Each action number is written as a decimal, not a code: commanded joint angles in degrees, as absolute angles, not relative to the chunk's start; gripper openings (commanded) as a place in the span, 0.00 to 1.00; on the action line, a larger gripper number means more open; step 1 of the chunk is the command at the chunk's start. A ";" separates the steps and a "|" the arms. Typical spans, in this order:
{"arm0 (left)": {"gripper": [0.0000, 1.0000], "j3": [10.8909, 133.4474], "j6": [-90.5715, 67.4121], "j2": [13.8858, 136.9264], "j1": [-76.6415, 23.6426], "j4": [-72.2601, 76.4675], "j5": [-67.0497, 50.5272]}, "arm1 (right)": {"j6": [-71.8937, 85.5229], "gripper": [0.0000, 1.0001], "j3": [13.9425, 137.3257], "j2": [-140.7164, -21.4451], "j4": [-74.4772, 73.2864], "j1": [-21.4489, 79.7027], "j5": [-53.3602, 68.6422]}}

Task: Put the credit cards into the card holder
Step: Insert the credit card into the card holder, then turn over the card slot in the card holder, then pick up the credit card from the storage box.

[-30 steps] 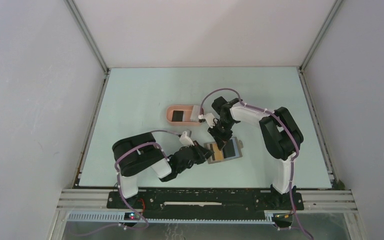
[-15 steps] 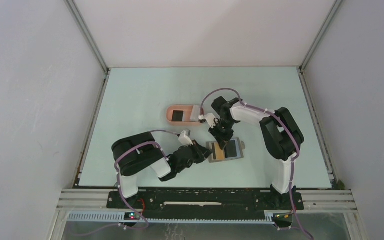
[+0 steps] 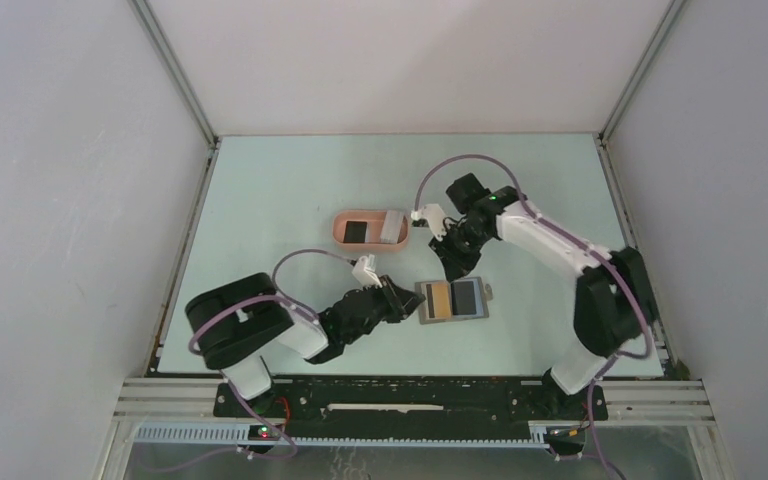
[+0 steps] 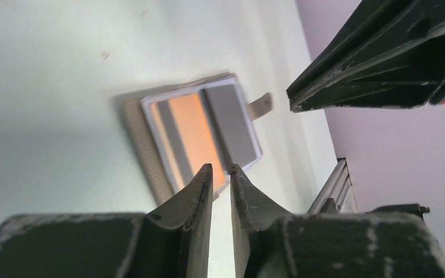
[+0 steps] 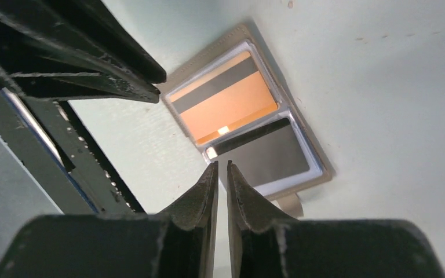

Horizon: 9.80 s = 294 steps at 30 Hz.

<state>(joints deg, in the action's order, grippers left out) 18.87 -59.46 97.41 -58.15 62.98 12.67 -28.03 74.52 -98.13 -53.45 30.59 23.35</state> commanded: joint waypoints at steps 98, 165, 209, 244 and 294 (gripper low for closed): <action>1.00 15.07 -14.85 71.89 -56.34 53.26 32.70 | -17.05 0.53 66.25 -104.14 -49.72 13.49 38.68; 1.00 13.69 -15.25 71.73 -56.34 55.93 33.30 | -18.19 0.50 71.16 -115.84 -52.63 18.48 62.32; 1.00 10.67 -15.76 70.22 -56.34 59.92 33.92 | -23.52 0.45 62.97 -84.86 -39.11 25.09 32.06; 0.74 70.49 -26.84 93.16 -29.09 -5.61 0.60 | -24.10 1.00 69.35 -77.91 -42.26 18.43 45.31; 0.75 69.49 -27.34 106.64 -27.95 2.30 -14.55 | -26.19 0.96 70.39 -85.65 -43.94 17.85 42.54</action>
